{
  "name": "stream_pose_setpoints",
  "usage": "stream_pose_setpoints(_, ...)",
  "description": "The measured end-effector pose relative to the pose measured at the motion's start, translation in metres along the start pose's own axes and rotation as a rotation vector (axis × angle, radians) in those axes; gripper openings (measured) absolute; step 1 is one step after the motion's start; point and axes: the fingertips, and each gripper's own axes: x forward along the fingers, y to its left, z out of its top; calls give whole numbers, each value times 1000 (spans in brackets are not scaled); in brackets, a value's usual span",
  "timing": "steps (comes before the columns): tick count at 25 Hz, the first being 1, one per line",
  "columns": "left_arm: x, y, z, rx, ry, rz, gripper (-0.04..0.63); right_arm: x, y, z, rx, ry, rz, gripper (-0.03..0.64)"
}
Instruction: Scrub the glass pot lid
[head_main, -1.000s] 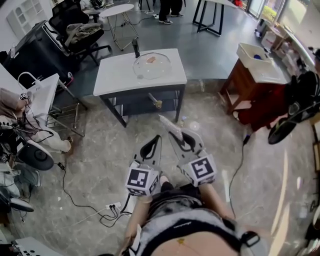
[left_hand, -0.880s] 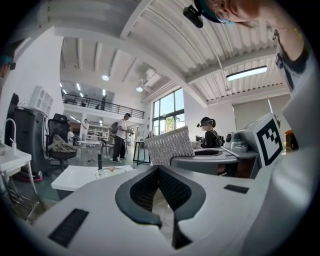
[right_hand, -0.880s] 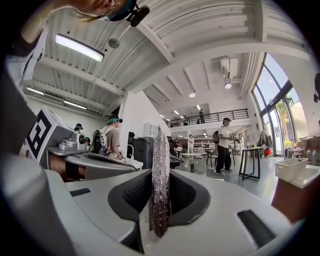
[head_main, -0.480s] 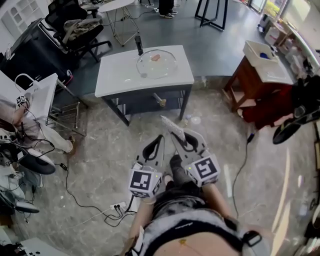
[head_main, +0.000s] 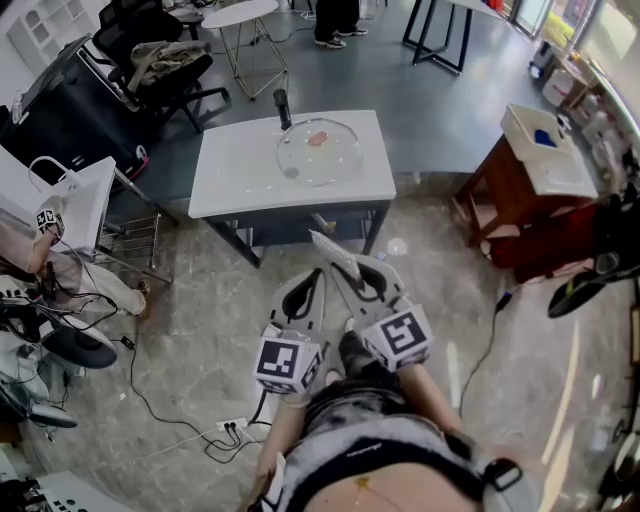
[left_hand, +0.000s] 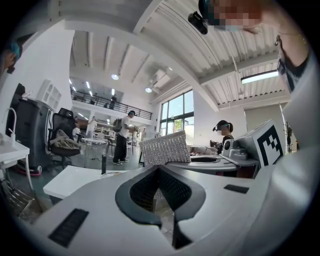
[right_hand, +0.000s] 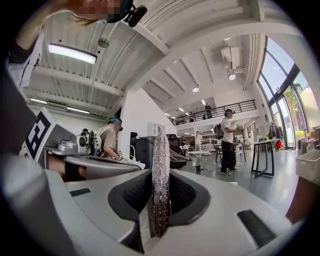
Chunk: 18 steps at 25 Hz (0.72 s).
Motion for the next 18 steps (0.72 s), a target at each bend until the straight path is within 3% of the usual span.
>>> stream_pose_setpoints(13,89,23,12,25,32,65,0,44,-84,11,-4,-1,57,74)
stream_pose_setpoints(18,109,27,9,-6,29,85,0,56,-102,8,-12,11,85,74)
